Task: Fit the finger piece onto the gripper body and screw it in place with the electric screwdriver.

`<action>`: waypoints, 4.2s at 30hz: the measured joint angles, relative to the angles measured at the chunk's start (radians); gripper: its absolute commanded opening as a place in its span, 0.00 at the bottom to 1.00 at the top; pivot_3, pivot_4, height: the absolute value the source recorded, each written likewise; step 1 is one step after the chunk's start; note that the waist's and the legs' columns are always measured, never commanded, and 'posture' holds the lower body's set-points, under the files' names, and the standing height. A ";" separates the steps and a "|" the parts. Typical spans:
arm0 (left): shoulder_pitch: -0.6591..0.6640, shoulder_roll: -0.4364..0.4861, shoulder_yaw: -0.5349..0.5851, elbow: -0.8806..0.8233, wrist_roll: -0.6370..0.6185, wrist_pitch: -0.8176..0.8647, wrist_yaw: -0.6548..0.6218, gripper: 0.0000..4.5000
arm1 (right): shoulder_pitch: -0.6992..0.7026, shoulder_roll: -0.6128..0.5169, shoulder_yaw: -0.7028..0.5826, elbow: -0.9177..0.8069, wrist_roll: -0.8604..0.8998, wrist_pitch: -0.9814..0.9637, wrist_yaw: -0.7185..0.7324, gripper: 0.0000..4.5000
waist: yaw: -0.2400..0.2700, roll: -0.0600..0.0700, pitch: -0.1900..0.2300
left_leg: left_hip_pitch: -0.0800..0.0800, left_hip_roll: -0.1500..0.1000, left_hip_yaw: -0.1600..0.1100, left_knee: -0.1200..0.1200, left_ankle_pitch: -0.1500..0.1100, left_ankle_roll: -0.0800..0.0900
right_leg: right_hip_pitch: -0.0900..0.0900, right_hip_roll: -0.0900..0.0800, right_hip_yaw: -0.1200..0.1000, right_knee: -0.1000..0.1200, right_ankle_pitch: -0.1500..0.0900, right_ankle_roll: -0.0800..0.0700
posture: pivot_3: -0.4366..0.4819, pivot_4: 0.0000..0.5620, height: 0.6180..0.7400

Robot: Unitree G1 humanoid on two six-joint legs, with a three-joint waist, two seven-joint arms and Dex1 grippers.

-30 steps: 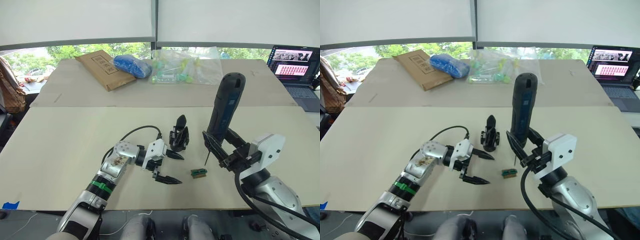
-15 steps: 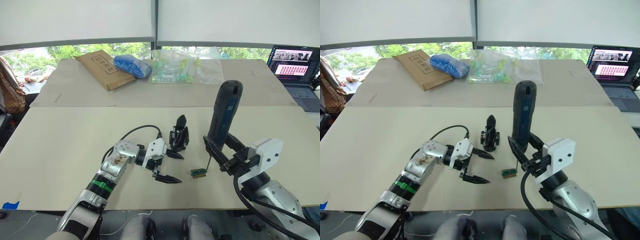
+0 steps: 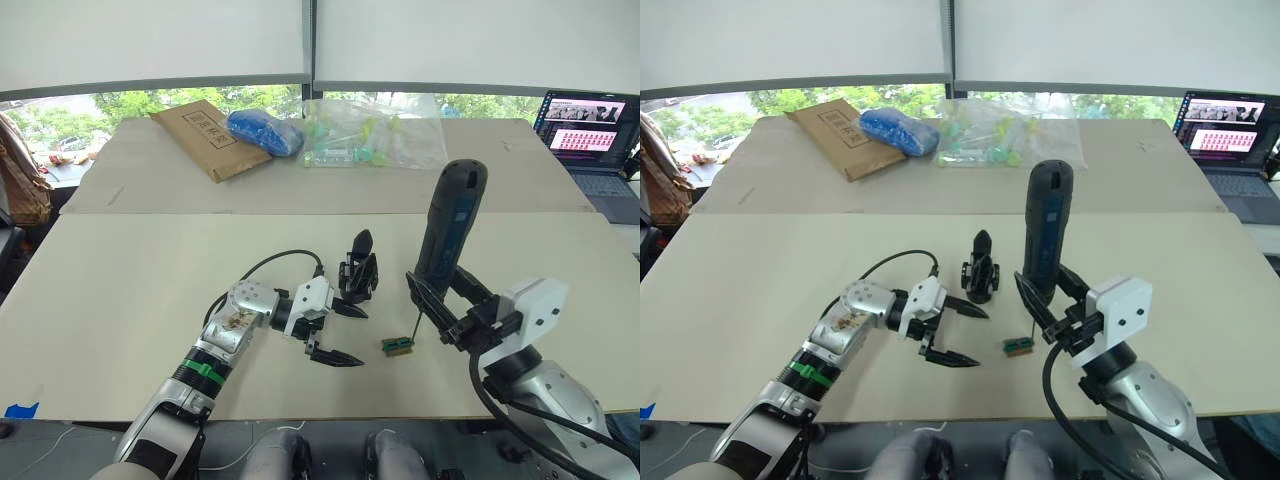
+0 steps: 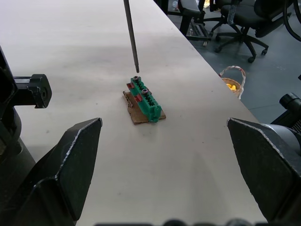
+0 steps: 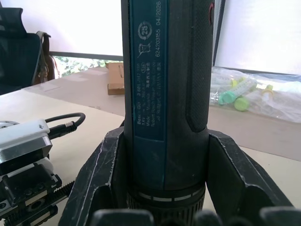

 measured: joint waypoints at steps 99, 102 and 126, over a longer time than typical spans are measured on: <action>-0.002 0.156 0.187 -0.034 -0.051 0.028 0.139 1.00 | -1.061 -0.280 0.099 0.586 0.721 0.383 0.207 0.42 | -0.009 -0.001 0.000 | -0.005 0.000 0.002 0.001 -0.001 0.002 | -0.002 0.000 -0.001 -0.001 0.003 0.001 | 0.48 0.27 0.93; -0.022 0.148 0.186 0.005 -0.044 0.003 0.140 1.00 | -1.087 -0.245 0.121 0.619 0.662 0.383 0.254 0.42 | -0.012 -0.001 0.000 | -0.005 0.000 0.002 0.001 -0.001 0.002 | -0.002 0.000 -0.002 0.000 0.003 0.001 | 0.48 0.27 0.93; -0.111 0.062 0.158 0.188 0.026 -0.090 0.107 1.00 | -1.069 -0.103 0.187 0.731 0.294 0.306 0.492 0.42 | -0.025 -0.001 0.000 | -0.006 0.000 0.002 0.000 -0.001 0.002 | -0.003 0.001 -0.003 0.000 0.003 0.002 | 0.48 0.27 0.93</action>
